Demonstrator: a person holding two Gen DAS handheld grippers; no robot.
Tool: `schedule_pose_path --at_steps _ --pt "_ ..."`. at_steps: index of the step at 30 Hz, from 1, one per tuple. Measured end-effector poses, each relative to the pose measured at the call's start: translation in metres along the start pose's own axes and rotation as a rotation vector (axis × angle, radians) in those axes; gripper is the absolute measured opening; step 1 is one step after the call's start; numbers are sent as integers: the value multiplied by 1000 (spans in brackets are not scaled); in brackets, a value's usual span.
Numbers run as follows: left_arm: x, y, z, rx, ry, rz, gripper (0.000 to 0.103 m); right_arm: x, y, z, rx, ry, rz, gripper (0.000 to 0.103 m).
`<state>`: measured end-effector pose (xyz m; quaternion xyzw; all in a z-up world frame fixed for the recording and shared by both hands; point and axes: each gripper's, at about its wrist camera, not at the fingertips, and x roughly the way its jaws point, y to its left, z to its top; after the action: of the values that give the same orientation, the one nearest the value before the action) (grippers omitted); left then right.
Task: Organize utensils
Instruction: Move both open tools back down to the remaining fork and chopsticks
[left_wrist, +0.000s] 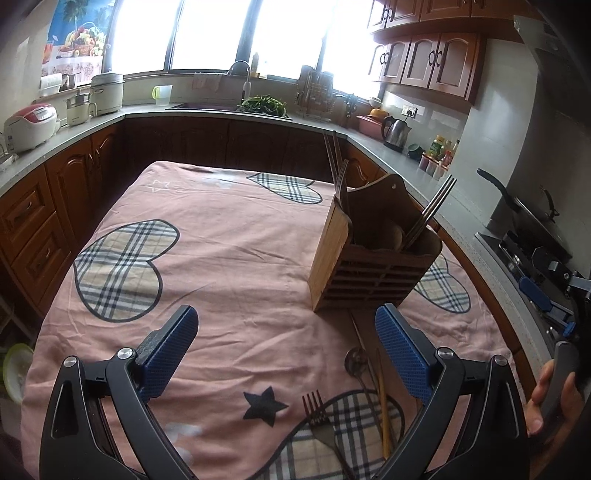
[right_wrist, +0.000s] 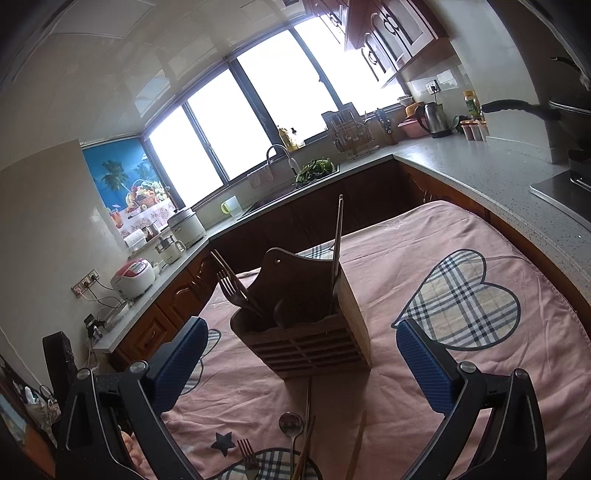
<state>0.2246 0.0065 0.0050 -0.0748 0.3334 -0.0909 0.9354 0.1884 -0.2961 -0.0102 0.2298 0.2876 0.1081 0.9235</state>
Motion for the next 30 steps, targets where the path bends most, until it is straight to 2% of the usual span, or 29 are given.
schedule_pose_path --at_steps 15,22,30 --pt "3 17 -70 -54 162 0 99 -33 -17 -67 0 134 -68 103" --pt "10 14 -84 -58 208 -2 99 -25 -24 -91 7 208 -75 103" --pt "28 4 -90 -33 268 -5 99 -5 -25 -101 -11 274 -116 102"
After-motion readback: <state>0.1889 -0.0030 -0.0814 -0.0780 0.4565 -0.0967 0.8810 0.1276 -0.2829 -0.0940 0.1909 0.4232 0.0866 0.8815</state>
